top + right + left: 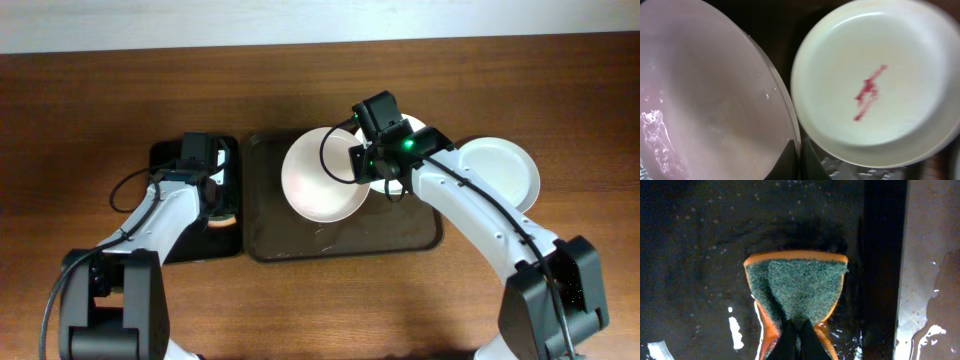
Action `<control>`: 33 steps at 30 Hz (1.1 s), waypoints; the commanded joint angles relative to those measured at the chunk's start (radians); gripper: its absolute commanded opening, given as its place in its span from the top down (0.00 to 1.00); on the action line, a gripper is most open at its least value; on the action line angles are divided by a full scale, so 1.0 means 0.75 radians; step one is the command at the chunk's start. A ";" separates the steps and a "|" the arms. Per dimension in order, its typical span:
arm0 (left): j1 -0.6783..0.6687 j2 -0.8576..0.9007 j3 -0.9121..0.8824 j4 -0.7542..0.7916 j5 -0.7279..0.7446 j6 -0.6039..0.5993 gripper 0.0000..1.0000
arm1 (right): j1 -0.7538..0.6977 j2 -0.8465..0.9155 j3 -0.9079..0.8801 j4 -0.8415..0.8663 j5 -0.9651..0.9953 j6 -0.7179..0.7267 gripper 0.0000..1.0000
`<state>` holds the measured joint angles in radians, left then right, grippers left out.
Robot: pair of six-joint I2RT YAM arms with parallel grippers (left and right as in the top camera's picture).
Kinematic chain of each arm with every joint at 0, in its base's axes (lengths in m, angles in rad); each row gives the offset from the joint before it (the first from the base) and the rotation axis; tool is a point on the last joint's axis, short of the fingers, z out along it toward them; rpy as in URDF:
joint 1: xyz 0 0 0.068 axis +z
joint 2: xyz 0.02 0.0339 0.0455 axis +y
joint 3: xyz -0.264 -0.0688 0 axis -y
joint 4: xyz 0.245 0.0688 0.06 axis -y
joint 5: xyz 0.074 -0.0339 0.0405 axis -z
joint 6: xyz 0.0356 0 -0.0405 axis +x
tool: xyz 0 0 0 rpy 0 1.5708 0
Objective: Clean dirty plates on tray and stack at the side
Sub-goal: 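Carry the plate with right gripper and stack it on the right plate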
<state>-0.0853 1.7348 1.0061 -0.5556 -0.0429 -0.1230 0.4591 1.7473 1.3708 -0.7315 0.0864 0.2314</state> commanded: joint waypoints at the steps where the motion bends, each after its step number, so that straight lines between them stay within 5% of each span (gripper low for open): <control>1: 0.007 0.046 0.011 0.022 -0.009 0.072 1.00 | 0.118 -0.099 0.031 -0.008 0.432 -0.056 0.96; 9: 0.007 0.060 0.011 0.022 -0.008 0.081 1.00 | 0.480 -0.107 0.031 0.048 1.196 -0.059 0.96; 17: 0.007 0.060 0.011 0.022 -0.008 0.081 1.00 | 0.473 -0.107 0.030 0.052 1.224 0.036 0.96; 18: 0.007 0.060 0.011 0.022 -0.009 0.081 1.00 | 0.429 -0.107 0.030 0.052 1.119 0.095 0.96; 20: 0.007 0.061 0.011 0.021 -0.009 0.081 0.56 | 0.280 -0.111 0.031 0.036 0.886 0.205 0.96; 21: 0.007 0.061 0.011 0.021 -0.009 0.081 0.50 | 0.159 -0.129 0.031 0.022 0.735 0.235 0.96; 26: 0.007 0.061 0.011 0.021 -0.008 0.081 0.37 | -0.525 -0.202 0.030 -0.046 0.205 0.270 0.96; 30: 0.007 0.061 0.011 0.064 -0.009 0.081 0.21 | -1.006 -0.165 0.030 -0.133 0.052 0.282 0.96; 33: 0.007 0.061 0.011 0.118 -0.008 0.081 0.20 | -1.211 -0.018 0.027 -0.208 0.014 0.282 0.96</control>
<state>-0.0818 1.7622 1.0061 -0.4885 -0.0574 -0.0673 -0.3985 1.6585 1.3811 -0.8654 0.1322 0.4335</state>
